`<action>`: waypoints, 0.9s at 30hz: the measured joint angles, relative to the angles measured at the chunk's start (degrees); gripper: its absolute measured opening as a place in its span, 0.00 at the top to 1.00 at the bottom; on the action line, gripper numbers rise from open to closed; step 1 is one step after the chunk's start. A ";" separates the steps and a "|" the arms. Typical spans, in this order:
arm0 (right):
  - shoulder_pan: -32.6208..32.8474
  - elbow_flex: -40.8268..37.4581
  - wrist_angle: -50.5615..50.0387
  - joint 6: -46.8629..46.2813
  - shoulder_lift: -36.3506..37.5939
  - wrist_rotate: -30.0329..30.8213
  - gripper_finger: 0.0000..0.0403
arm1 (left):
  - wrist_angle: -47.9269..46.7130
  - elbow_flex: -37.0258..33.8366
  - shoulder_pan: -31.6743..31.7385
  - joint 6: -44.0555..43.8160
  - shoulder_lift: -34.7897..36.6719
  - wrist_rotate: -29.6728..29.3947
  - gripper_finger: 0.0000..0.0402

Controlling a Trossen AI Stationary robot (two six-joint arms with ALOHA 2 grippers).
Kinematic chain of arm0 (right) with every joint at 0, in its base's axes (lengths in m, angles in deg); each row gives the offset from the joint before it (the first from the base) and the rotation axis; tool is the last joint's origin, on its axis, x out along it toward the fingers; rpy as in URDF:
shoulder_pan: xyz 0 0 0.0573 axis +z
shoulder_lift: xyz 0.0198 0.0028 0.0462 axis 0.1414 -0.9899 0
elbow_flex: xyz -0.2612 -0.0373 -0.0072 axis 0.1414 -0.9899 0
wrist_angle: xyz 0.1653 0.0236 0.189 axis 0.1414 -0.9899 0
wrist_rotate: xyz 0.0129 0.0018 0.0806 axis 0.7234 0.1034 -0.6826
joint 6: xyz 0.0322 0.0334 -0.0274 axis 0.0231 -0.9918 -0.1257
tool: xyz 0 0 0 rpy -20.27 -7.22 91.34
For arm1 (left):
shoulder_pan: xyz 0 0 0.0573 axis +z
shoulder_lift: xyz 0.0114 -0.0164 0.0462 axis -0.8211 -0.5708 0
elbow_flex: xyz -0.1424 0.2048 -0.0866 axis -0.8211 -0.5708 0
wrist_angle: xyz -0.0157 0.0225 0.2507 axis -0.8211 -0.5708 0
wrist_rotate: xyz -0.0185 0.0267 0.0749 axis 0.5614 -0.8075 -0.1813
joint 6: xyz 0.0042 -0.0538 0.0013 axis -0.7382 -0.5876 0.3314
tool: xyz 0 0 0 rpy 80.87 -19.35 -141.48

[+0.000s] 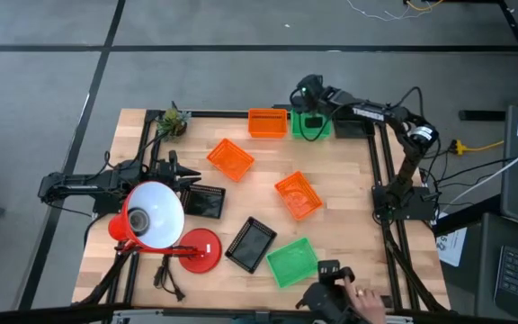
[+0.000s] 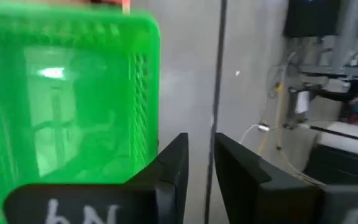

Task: Stack baskets by color
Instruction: Stack the bottom right green bin on the top of the green bin

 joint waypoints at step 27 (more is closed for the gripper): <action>4.68 3.67 -32.54 -16.12 6.58 -31.04 0.82 | 0.00 0.00 0.02 0.38 0.00 0.00 0.84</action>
